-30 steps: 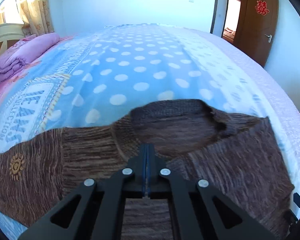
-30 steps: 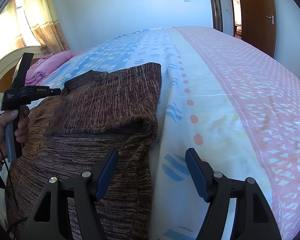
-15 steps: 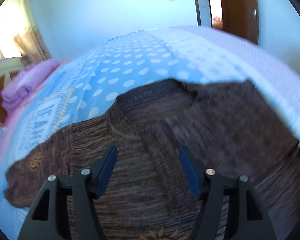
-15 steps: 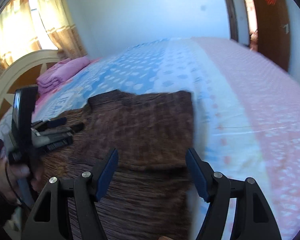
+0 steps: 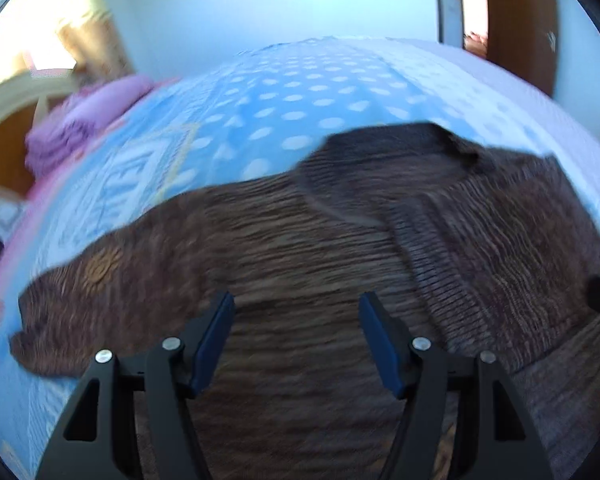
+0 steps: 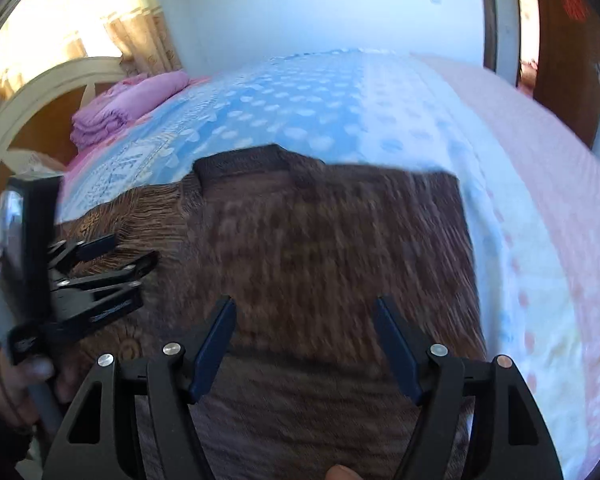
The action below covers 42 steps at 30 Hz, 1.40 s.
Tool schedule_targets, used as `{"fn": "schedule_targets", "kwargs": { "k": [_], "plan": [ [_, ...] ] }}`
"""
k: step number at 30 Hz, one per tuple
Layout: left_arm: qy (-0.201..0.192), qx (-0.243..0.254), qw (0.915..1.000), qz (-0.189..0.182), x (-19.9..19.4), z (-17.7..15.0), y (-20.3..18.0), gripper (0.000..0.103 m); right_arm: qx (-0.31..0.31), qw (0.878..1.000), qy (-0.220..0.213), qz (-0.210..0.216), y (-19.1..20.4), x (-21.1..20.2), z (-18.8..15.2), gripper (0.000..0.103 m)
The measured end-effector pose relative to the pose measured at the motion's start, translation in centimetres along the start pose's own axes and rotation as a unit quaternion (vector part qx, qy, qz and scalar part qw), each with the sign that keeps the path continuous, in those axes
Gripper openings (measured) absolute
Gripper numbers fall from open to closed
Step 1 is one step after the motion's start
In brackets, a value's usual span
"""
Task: Fold small clothes
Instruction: 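Grasp the cuff of the other sweater sleeve with the left gripper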
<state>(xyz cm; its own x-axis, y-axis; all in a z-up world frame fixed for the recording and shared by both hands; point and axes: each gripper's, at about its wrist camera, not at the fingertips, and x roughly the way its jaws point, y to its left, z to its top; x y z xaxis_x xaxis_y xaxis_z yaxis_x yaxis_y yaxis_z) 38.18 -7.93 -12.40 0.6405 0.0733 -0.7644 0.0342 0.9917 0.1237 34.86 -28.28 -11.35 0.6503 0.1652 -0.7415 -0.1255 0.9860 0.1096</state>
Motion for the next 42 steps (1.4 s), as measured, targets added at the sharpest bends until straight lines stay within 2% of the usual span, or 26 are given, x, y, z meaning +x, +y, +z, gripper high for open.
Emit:
{"fn": "schedule_targets", "kwargs": {
  "k": [2,4,6,8,10,13,17,20,24,29,33,35,36,37,39,42],
  "plan": [
    [-0.008,-0.013,0.9998,0.007,-1.2,-0.8,2.3,0.075,-0.035,0.999,0.000,-0.040,2.0,1.2,0.6,0.072],
    [-0.018,-0.024,0.9992,0.025,-2.3,-1.6,5.2,0.082,-0.062,0.996,0.007,-0.061,3.4,2.5,0.6,0.072],
    [-0.014,-0.032,0.9976,0.059,-2.8,-2.6,8.8,0.083,-0.093,0.992,0.031,-0.084,5.2,4.4,0.3,0.072],
    [-0.007,-0.041,0.9956,0.084,-2.8,-3.5,12.3,0.083,-0.107,0.990,0.028,-0.086,6.8,5.3,-0.4,0.072],
    [0.003,-0.056,0.9901,0.129,-2.6,-5.0,16.7,0.083,-0.098,0.991,0.020,-0.083,7.5,5.2,-0.6,0.072],
    [0.027,-0.093,0.9813,0.166,-1.9,-6.8,22.0,0.083,-0.109,0.990,0.016,-0.085,8.4,5.4,-1.1,0.072],
    [0.046,-0.180,0.9669,0.175,-2.2,-9.3,27.9,0.083,-0.103,0.991,0.016,-0.081,8.1,5.4,-1.2,0.072],
    [0.044,-0.230,0.9602,0.153,-2.3,-9.9,29.7,0.083,-0.095,0.992,0.016,-0.076,7.8,5.1,-1.3,0.072],
    [0.033,-0.261,0.9581,0.113,-1.3,-9.0,29.6,0.083,-0.084,0.994,0.014,-0.069,7.4,5.1,-1.3,0.073],
    [0.040,-0.285,0.9512,0.111,0.6,-8.0,29.9,0.081,-0.087,0.993,0.006,-0.076,7.5,5.1,-1.4,0.074],
    [0.047,-0.295,0.9450,0.132,1.3,-8.1,30.1,0.080,-0.085,0.994,0.004,-0.075,7.4,5.0,-1.5,0.074],
    [0.041,-0.299,0.9438,0.135,1.5,-7.7,30.1,0.075,-0.086,0.993,0.002,-0.077,7.4,5.0,-1.5,0.074],
    [0.037,-0.299,0.9446,0.129,1.5,-7.5,30.1,0.058,-0.087,0.993,0.002,-0.078,7.4,5.0,-1.5,0.074],
    [0.031,-0.298,0.9473,0.113,1.6,-7.1,30.0,0.033,-0.088,0.993,0.001,-0.079,7.4,5.0,-1.6,0.074],
    [0.027,-0.300,0.9496,0.087,1.6,-6.7,29.9,0.012,-0.089,0.993,0.001,-0.079,7.5,5.0,-1.6,0.074],
    [0.017,-0.309,0.9480,0.074,1.1,-6.1,29.9,0.011,-0.087,0.993,0.001,-0.078,7.5,5.0,-1.6,0.074]
  ]
}}
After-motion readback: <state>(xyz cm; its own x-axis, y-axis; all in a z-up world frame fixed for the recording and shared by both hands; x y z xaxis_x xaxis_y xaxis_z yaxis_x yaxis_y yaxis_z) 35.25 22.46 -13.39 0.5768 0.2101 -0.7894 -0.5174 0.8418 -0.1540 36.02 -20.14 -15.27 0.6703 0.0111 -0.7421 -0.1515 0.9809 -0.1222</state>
